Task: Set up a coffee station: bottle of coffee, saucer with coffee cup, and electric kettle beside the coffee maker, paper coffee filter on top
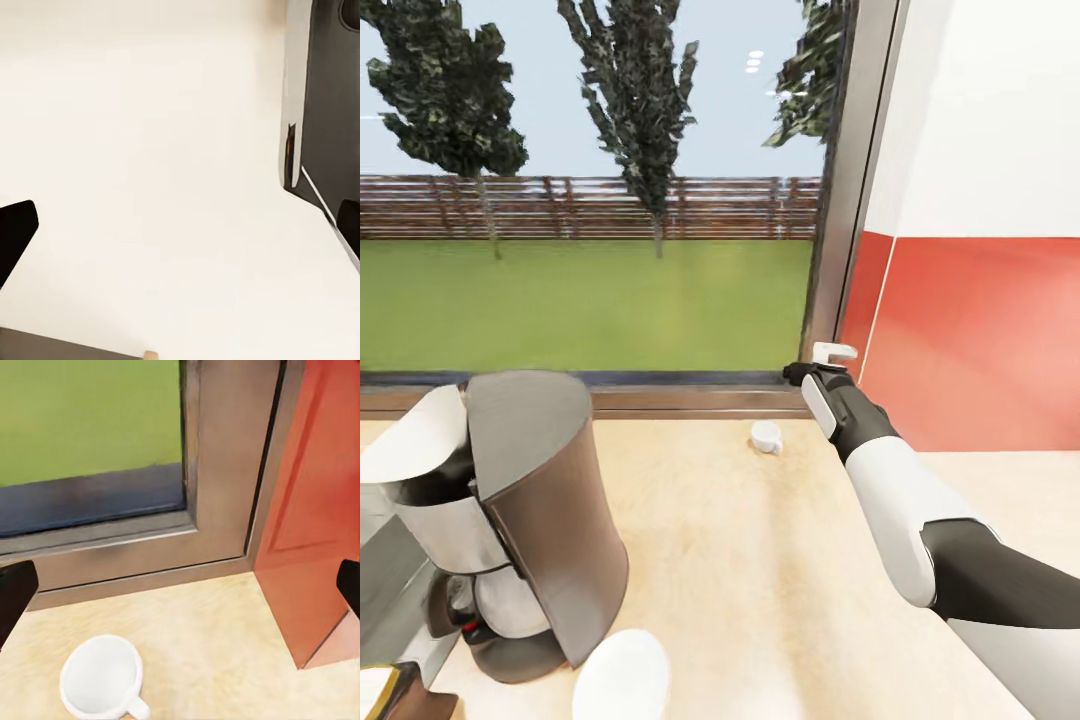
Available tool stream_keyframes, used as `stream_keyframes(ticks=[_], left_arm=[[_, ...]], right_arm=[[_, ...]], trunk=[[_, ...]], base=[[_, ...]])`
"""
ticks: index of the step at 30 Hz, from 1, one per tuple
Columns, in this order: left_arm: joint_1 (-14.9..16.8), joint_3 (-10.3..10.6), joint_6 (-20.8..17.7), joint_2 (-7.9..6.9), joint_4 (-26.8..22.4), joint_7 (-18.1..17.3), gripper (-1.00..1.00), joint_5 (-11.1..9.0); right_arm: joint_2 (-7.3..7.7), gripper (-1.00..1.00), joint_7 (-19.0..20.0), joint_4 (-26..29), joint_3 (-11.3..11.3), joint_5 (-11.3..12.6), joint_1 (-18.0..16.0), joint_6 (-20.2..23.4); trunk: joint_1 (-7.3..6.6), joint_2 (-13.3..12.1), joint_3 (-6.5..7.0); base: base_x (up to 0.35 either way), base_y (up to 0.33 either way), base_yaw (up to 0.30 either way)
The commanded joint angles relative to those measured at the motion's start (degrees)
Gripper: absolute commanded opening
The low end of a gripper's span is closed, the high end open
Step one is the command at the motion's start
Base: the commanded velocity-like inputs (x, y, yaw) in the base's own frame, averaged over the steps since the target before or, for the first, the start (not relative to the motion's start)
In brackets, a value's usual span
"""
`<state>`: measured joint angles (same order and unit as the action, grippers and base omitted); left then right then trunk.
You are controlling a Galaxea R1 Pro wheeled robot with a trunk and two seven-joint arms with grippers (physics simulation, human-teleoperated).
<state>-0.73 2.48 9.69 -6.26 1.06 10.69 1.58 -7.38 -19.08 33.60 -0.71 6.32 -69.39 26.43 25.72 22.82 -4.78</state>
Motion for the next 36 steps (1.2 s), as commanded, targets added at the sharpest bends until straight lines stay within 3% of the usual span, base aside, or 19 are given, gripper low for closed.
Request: stream_keyframes(ticks=[1, 17, 26, 36], left_arm=[[0.04, 0.25, 0.24, -0.02, 0.1, 0.27, 1.0, 0.18], [-2.25, 0.49, -0.3, 0.43, 0.21, 0.02, 1.0, 0.3], [-4.75, 0.5, -5.69, 0.21, 0.18, 0.19, 1.0, 0.35], [-4.98, 0.5, -6.57, 0.25, 0.17, 0.19, 1.0, 0.35]], right_arm=[[0.0, 1.0, -0.43, 0.1, -0.08, 0.59, -0.04, 0.13], [0.0, 1.0, -0.41, 0.15, -0.01, 0.62, -0.04, 0.12], [0.0, 1.0, -0.53, 0.15, -0.02, 0.63, -0.04, 0.12], [0.0, 1.0, -0.52, 0.18, 0.01, 0.63, -0.04, 0.15]], trunk=[[0.07, 0.11, -0.11], [0.07, 0.11, -0.11], [0.07, 0.11, -0.11], [0.07, 0.11, -0.11]], base=[[0.302, 0.0, -0.015], [0.055, 0.0, -0.002], [0.0, 0.0, 0.0], [0.0, 0.0, 0.0]])
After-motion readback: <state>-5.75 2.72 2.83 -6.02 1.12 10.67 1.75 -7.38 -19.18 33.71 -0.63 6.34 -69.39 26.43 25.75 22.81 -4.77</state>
